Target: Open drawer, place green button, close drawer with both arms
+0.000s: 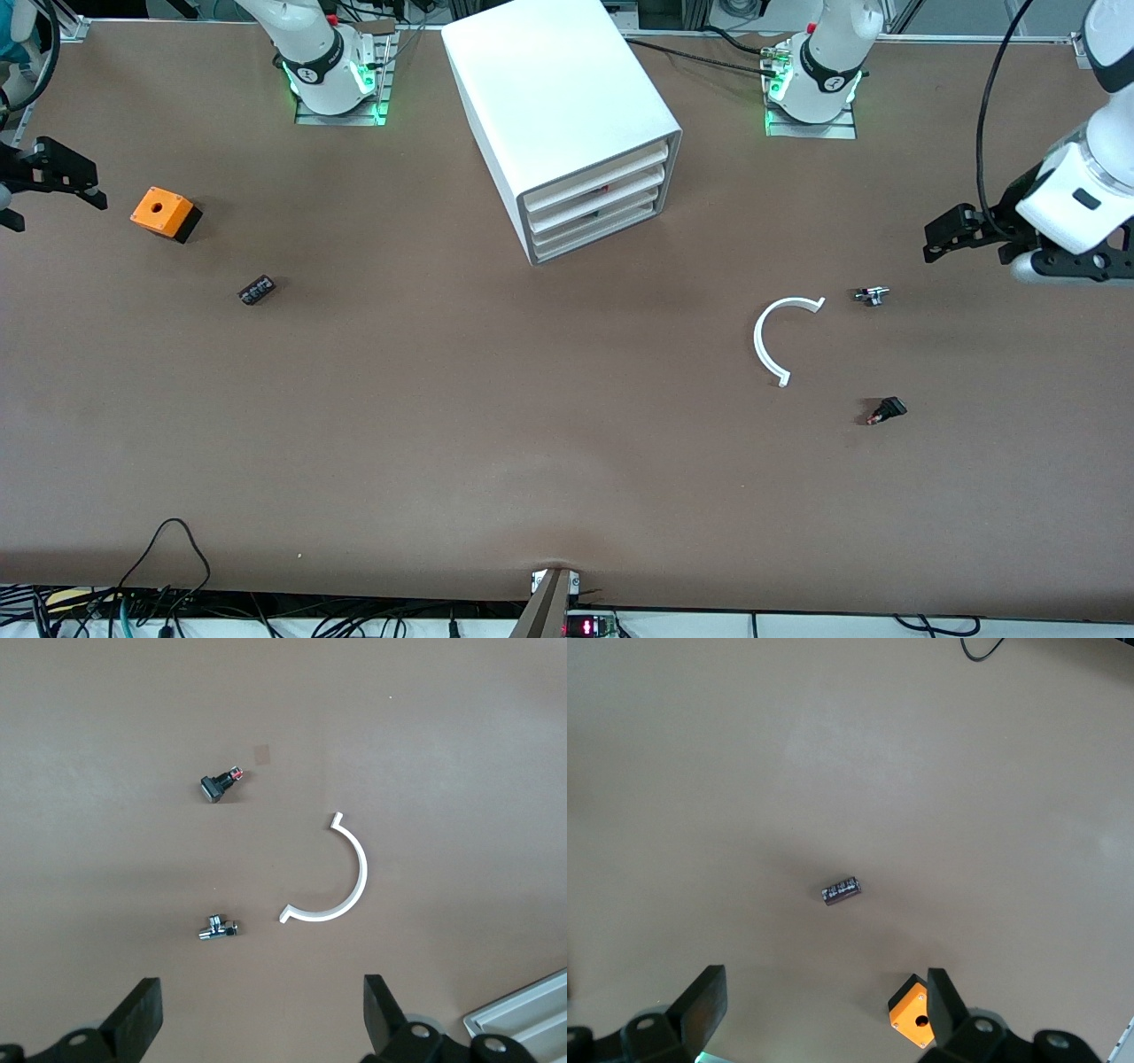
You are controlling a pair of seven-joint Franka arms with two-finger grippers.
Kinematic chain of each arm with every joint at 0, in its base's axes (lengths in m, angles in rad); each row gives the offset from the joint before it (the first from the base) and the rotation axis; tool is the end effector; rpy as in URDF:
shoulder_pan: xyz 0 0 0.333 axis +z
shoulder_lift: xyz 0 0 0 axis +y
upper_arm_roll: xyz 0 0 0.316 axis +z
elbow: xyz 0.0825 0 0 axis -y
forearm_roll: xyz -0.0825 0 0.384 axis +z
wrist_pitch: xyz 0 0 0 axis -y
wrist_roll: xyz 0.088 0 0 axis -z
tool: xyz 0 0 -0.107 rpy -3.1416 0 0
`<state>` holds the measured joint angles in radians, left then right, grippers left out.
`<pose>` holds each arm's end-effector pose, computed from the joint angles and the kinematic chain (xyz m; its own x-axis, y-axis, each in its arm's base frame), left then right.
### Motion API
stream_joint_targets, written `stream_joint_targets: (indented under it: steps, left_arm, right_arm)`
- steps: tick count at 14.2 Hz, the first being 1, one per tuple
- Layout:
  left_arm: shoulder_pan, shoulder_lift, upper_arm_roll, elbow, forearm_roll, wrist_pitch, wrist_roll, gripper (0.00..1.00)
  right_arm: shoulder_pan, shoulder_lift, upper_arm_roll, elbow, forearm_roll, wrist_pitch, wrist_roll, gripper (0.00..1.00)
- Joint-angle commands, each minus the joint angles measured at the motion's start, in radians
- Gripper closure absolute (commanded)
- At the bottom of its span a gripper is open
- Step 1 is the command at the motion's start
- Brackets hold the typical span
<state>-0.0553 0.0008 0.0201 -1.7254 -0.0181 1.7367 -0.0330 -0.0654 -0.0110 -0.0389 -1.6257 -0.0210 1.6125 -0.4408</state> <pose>0.5636 -0.0215 0.5649 1.0000 0.0008 0.0099 0.0006 -0.9998 0.0182 0.5508 -0.0600 0.6083 0.9436 0.3309 -0.0108 0.3311 -0.9434 0.0176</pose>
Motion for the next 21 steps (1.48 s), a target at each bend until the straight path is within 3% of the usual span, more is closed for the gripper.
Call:
stream_joint_targets:
  steps: [1, 6, 10, 21]
  left_arm:
    - [-0.032, -0.067, 0.064, -0.099, 0.02, 0.05, 0.059, 0.0]
    - [-0.032, -0.052, 0.072, -0.071, 0.021, -0.003, 0.159, 0.0]
    - [-0.026, 0.028, 0.066, 0.044, 0.021, -0.083, 0.15, 0.0]
    - [-0.034, 0.034, 0.063, 0.05, 0.021, -0.094, 0.091, 0.0]
  right_arm:
    - [-0.007, -0.009, 0.007, 0.007, 0.01, -0.011, 0.001, 0.0]
    - [-0.007, -0.01, 0.005, 0.007, 0.012, -0.031, 0.004, 0.0]
    - [-0.007, -0.013, 0.007, 0.007, 0.01, -0.042, 0.054, 0.0]
    - [-0.007, -0.015, 0.008, 0.007, 0.01, -0.048, 0.044, 0.0]
